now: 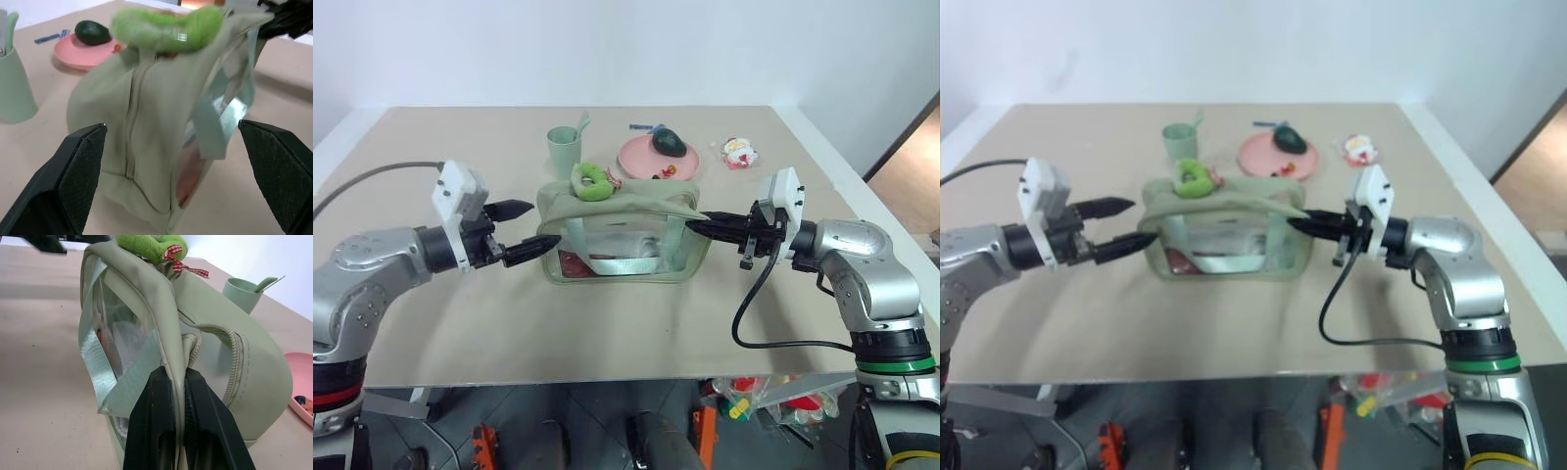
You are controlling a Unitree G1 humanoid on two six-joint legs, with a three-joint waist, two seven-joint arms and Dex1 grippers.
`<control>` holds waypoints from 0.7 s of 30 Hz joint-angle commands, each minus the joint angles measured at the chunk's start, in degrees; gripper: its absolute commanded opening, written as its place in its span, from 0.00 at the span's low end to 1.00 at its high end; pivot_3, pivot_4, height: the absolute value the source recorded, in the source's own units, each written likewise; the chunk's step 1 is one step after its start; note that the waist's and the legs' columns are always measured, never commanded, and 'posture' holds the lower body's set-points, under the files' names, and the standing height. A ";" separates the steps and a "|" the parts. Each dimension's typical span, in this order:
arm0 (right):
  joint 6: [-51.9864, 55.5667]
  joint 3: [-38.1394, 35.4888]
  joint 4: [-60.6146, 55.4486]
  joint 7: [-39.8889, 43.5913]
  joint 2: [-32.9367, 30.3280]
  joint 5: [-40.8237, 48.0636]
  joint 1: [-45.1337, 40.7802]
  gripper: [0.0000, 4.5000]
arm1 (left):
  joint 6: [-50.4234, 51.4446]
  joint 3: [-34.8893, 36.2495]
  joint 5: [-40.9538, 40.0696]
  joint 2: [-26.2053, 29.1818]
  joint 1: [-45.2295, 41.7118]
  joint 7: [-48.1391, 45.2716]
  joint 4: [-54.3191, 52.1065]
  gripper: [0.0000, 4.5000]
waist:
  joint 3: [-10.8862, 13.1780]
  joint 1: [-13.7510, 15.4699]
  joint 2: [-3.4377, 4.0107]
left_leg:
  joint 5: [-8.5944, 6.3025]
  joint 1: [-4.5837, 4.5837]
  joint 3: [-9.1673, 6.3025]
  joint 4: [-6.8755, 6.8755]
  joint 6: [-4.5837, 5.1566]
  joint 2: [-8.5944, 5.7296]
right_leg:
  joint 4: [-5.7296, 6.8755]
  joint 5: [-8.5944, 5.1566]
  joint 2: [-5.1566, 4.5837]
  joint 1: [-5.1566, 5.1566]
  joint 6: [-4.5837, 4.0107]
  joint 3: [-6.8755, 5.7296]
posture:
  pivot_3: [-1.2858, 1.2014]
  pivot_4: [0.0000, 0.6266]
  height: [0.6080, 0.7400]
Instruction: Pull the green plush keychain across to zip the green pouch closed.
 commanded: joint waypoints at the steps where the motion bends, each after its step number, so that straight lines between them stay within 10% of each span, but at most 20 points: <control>1: -0.94 0.29 -0.50 1.19 -0.30 0.05 -1.43 0.00 | -4.09 -1.25 1.83 -2.18 0.91 0.29 -0.76 0.90 | 0.00 -0.01 -0.01 | 0.00 -0.01 0.00 0.00 0.00 0.01 | 0.00 0.00 0.01 0.00 0.00 0.00 | 0.52 0.24 1.00; 13: 0.36 -0.47 -2.03 1.10 -1.08 0.80 -0.64 0.00 | -8.67 -1.75 4.54 -7.13 0.70 1.32 1.88 0.02 | 0.00 0.00 -0.01 | 0.00 -0.01 0.00 -0.01 0.00 0.01 | 0.00 0.01 0.02 -0.01 0.01 0.01 | 0.52 0.24 1.00; 15: 2.67 -0.57 -2.50 1.33 -1.31 2.06 -0.67 0.00 | -9.13 -2.14 4.98 -6.88 0.52 0.68 2.05 0.01 | 0.00 0.00 -0.01 | 0.00 -0.01 0.02 -0.01 0.00 0.01 | 0.00 0.01 0.02 -0.01 0.02 0.02 | 0.52 0.24 1.00; 21: 10.68 -2.73 -2.79 2.80 -4.68 6.38 -1.97 0.47 | -9.21 -2.54 5.46 -7.20 0.48 0.36 2.15 0.00 | 0.00 0.13 0.00 | 0.00 -0.05 -0.01 -0.02 0.01 0.00 | 0.00 0.00 0.01 -0.02 0.02 0.00 | 0.52 0.24 1.00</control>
